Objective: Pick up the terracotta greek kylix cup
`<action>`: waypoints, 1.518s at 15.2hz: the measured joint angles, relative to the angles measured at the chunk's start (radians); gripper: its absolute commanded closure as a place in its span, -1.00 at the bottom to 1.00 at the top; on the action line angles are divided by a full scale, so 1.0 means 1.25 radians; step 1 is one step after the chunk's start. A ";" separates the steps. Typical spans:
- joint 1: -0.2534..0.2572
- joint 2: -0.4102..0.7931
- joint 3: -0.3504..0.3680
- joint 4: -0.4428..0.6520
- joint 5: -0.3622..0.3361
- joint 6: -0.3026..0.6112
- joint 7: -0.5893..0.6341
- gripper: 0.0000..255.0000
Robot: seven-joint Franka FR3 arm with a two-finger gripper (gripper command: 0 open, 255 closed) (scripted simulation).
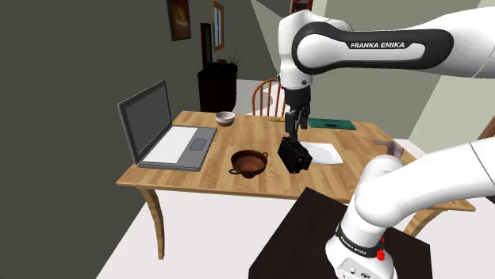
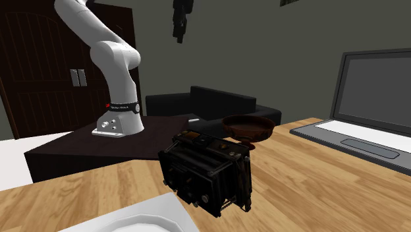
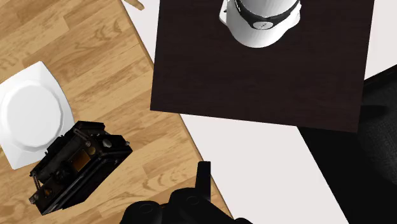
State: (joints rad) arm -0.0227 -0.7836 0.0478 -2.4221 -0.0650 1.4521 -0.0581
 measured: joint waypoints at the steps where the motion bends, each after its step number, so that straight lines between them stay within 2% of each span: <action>1: 0.000 0.000 0.000 0.000 0.000 0.000 0.000 -1.00; 7: -0.007 0.114 -0.003 -0.025 -0.007 0.142 0.008 -1.00; 14: -0.016 0.301 -0.003 -0.014 -0.017 0.324 0.025 -1.00; 23: -0.025 0.578 -0.001 0.097 -0.038 0.499 0.051 -1.00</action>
State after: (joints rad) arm -0.0545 -0.0609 0.0461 -2.3013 -0.1128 2.0759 0.0061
